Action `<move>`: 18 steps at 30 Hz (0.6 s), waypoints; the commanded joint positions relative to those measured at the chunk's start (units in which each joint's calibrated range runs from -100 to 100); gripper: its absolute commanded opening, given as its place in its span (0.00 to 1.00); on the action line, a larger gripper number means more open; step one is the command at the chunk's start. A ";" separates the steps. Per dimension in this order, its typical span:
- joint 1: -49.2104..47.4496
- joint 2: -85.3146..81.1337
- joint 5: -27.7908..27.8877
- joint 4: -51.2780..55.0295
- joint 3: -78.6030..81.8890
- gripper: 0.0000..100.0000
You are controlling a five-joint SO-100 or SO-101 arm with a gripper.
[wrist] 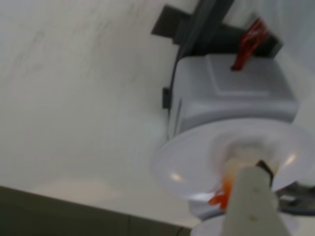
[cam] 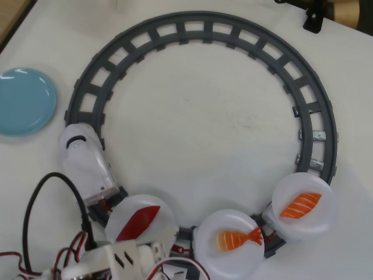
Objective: Pick up the sushi from the Shinkansen and put it on the blue dish
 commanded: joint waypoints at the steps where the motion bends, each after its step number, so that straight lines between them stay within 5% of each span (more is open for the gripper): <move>1: 3.72 -0.02 1.49 -1.44 0.04 0.24; 18: 2.13 0.06 3.17 -2.80 6.17 0.24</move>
